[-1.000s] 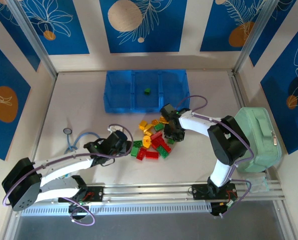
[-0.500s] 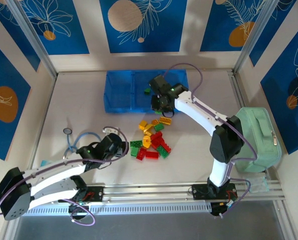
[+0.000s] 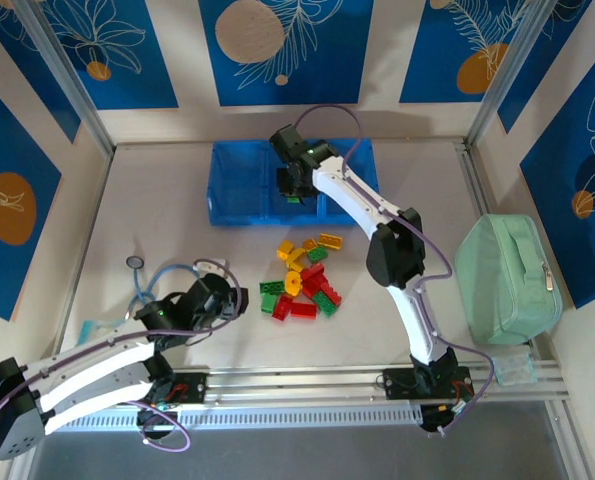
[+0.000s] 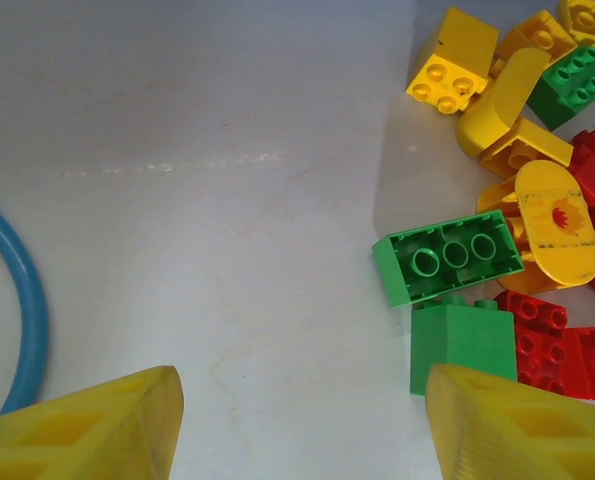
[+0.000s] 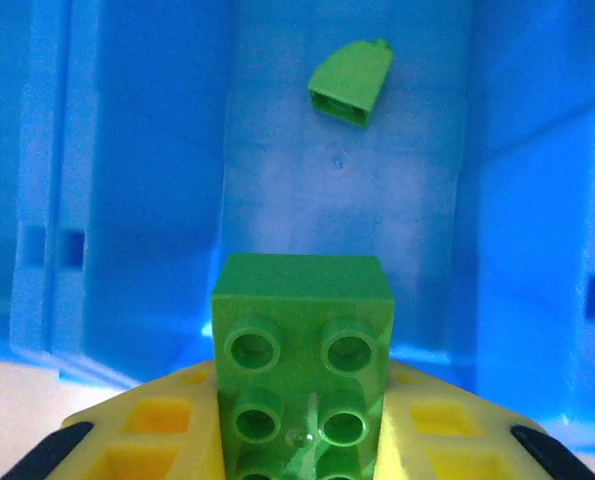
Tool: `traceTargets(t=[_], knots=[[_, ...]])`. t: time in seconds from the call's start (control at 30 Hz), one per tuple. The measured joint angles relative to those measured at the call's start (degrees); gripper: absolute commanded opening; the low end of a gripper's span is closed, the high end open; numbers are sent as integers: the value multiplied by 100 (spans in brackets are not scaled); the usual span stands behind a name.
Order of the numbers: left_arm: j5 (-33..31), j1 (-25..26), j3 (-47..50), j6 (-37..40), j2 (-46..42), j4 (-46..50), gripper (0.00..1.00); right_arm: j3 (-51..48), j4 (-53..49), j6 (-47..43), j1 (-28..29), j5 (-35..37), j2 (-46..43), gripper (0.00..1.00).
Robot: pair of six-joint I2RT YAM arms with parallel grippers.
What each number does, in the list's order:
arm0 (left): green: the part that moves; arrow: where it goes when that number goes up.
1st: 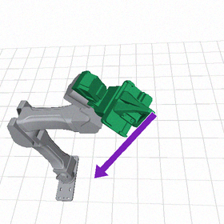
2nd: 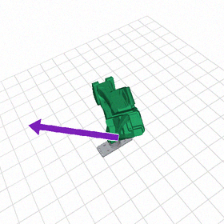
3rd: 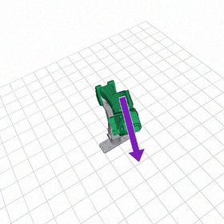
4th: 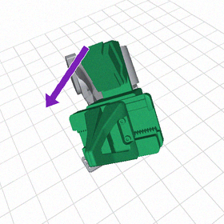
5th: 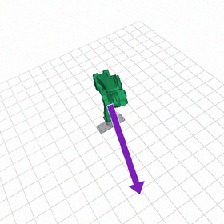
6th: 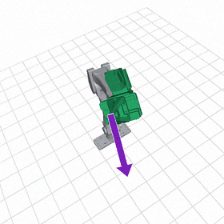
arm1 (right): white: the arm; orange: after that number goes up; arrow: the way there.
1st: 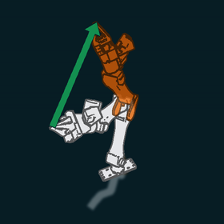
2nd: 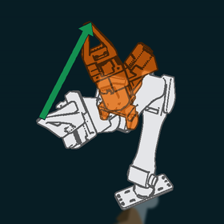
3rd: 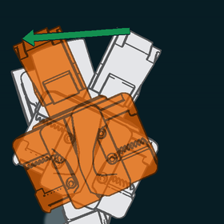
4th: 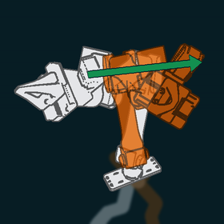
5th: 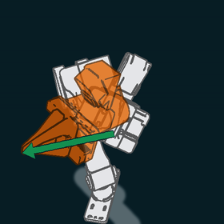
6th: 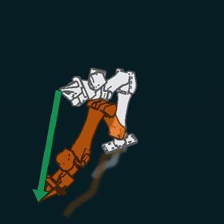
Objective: Sort the legos into containers by color
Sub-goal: Place the lego in the container.
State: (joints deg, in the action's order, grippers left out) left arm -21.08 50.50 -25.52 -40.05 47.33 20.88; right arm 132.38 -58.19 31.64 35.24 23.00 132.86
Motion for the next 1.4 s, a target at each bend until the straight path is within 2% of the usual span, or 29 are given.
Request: traceTargets(t=[0.1, 0.13, 0.17, 0.2, 0.27, 0.4, 0.5, 0.77, 0.97, 1.23, 1.4], knots=[[-2, 0, 0, 2, -50, 61, 65, 601, -177, -50, -37, 2, 391, 34], [-2, 0, 0, 4, -55, 79, 65, 758, -221, -63, -52, 4, 496, 44], [-2, 0, 0, 2, -55, 85, 65, 916, -273, -90, -76, 4, 597, 60], [0, 0, 0, 4, -52, 92, 65, 1016, -308, -94, -94, 13, 660, 69], [2, 0, 0, 4, -50, 101, 65, 1167, -391, -118, -140, 15, 734, 76], [2, 0, 0, 7, -33, 101, 66, 1132, -444, -122, -173, 20, 691, 78], [26, 0, -4, 31, 13, 98, 66, 651, -356, -125, -146, 11, 413, 78], [374, 0, -389, 157, 616, 74, 66, -1969, 498, -63, 59, -232, -1628, 75], [745, 2, -1001, 140, 1786, -133, 64, -3729, 1248, 184, 74, -404, -3073, 75], [1141, 11, -1196, 131, 2358, -216, 62, -5711, 1836, 564, -81, -538, -3838, 73], [1373, 76, -1196, 90, 2647, -343, 60, -6354, 2028, 763, -181, -619, -4044, 72]])
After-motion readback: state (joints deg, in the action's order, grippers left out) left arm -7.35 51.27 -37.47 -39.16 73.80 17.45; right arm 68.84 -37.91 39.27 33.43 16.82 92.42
